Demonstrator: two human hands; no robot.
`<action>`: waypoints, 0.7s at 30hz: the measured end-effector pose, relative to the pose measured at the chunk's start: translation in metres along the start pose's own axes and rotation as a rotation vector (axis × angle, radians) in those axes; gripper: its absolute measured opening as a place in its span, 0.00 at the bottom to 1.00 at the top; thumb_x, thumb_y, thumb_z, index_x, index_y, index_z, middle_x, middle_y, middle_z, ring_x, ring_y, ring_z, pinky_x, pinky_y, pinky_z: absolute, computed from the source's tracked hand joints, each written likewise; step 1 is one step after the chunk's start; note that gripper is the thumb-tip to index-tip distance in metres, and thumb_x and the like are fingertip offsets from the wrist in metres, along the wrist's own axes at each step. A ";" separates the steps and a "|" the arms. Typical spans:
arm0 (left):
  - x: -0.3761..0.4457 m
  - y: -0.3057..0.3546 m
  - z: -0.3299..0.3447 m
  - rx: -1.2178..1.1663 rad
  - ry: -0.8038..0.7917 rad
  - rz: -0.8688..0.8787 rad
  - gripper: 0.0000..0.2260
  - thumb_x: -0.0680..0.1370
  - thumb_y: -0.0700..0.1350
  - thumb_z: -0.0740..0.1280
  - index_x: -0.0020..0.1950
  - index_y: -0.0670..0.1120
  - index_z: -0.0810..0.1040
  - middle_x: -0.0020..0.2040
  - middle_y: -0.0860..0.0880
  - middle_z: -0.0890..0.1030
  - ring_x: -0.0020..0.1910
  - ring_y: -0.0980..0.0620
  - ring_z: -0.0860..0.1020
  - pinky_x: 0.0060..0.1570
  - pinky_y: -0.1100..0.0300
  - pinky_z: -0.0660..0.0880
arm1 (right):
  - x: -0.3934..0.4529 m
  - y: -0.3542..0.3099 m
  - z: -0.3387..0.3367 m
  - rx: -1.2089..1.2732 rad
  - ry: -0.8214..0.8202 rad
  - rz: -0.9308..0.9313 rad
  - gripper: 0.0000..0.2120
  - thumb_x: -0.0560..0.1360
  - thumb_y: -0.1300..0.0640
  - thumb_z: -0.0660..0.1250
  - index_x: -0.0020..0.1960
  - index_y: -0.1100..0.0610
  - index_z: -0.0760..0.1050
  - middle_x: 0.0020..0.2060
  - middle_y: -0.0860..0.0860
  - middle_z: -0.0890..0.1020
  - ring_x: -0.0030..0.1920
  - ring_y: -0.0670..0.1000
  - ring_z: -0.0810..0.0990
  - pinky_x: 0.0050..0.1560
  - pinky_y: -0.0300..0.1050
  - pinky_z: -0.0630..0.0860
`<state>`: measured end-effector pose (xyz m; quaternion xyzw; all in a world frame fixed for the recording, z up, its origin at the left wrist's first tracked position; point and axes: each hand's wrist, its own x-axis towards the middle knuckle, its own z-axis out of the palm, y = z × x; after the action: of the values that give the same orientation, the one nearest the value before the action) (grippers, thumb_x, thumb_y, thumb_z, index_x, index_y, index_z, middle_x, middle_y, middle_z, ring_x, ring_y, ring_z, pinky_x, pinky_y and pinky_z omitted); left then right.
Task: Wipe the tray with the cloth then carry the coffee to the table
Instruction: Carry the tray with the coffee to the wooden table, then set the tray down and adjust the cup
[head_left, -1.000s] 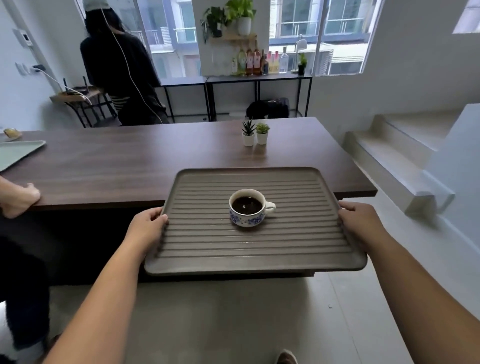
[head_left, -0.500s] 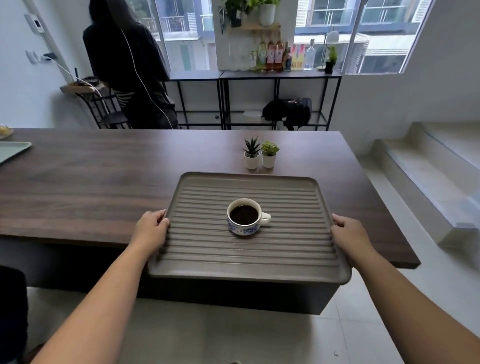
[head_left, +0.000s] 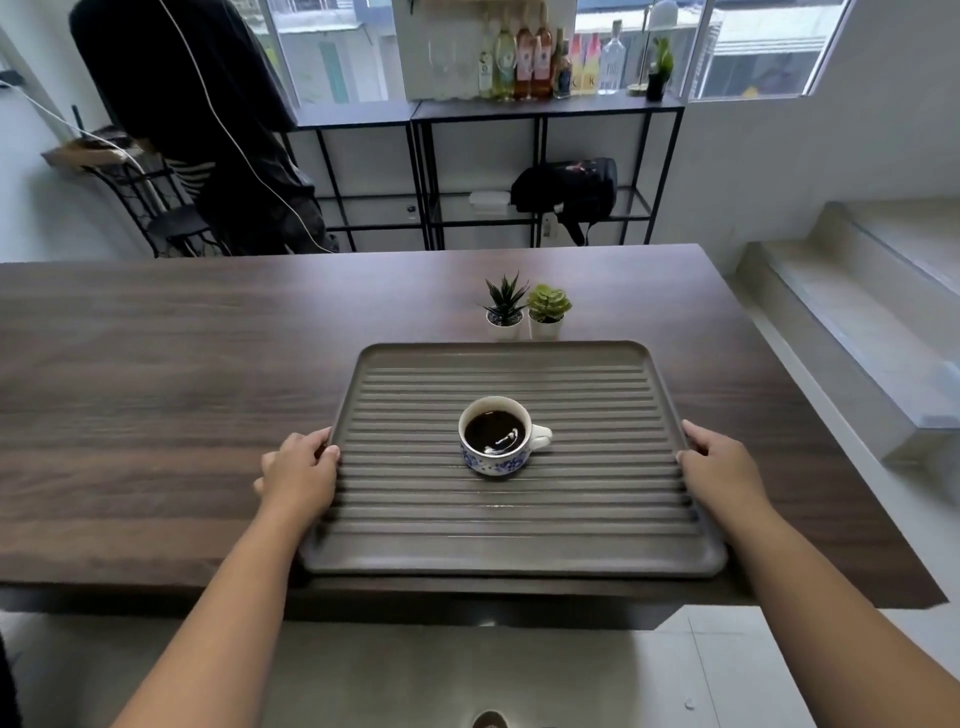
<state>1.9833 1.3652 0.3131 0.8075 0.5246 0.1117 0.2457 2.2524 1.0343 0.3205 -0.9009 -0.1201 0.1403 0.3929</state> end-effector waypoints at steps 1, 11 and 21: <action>0.004 0.001 0.000 -0.001 -0.003 0.002 0.16 0.81 0.49 0.59 0.69 0.54 0.73 0.61 0.46 0.74 0.64 0.38 0.66 0.63 0.45 0.62 | 0.002 0.000 0.001 -0.006 0.008 -0.001 0.25 0.75 0.63 0.61 0.72 0.57 0.67 0.66 0.56 0.75 0.63 0.58 0.75 0.60 0.49 0.70; 0.026 0.006 0.007 -0.016 -0.030 0.017 0.16 0.81 0.49 0.58 0.69 0.55 0.73 0.59 0.46 0.74 0.63 0.38 0.65 0.63 0.44 0.62 | 0.018 0.004 0.008 -0.040 0.053 0.026 0.25 0.74 0.61 0.61 0.71 0.52 0.69 0.63 0.55 0.78 0.61 0.58 0.76 0.59 0.50 0.71; 0.009 0.031 0.007 -0.009 -0.019 0.325 0.30 0.74 0.61 0.61 0.73 0.50 0.68 0.66 0.46 0.71 0.65 0.40 0.67 0.65 0.46 0.63 | 0.001 -0.031 0.029 -0.243 0.136 -0.549 0.20 0.73 0.59 0.66 0.64 0.54 0.75 0.52 0.52 0.75 0.52 0.53 0.74 0.56 0.41 0.67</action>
<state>2.0152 1.3605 0.3222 0.8817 0.3841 0.1446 0.2329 2.2400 1.0747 0.3244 -0.8823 -0.3484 -0.0469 0.3128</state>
